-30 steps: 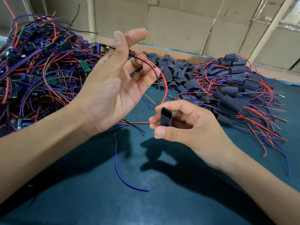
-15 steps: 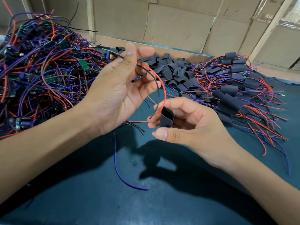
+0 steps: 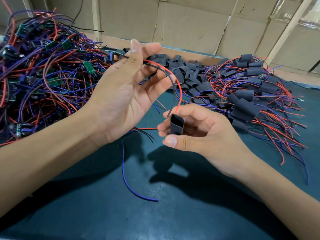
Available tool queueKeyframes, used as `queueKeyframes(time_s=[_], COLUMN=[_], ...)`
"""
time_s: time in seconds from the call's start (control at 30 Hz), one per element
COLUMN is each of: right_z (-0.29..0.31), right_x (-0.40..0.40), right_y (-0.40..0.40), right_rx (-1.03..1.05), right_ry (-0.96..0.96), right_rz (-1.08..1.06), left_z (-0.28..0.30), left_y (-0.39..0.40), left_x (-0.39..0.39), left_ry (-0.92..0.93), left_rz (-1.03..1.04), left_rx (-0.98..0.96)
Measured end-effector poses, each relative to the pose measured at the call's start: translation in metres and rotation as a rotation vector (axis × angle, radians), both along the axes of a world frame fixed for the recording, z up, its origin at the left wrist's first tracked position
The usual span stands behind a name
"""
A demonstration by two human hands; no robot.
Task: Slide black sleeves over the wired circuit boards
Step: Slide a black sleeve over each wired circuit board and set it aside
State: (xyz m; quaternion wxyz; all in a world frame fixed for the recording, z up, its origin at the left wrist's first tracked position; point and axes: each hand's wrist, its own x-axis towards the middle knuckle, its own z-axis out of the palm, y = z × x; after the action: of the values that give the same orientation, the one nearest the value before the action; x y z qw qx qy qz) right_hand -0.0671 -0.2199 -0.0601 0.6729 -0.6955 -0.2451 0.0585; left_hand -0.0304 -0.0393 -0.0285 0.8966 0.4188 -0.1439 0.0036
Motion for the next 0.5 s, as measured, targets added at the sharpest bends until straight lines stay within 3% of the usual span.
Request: queueKeyframes(time_s=[0.5], right_z=[-0.0014], right_x=[0.0011], right_y=[-0.002], right_rx=[-0.006], right_ry=[0.002], right_rz=[0.014], left_z=[-0.004], left_y=[-0.0048], left_x=[0.001], left_ry=[-0.011], left_rz=[0.032], left_rx=[0.015])
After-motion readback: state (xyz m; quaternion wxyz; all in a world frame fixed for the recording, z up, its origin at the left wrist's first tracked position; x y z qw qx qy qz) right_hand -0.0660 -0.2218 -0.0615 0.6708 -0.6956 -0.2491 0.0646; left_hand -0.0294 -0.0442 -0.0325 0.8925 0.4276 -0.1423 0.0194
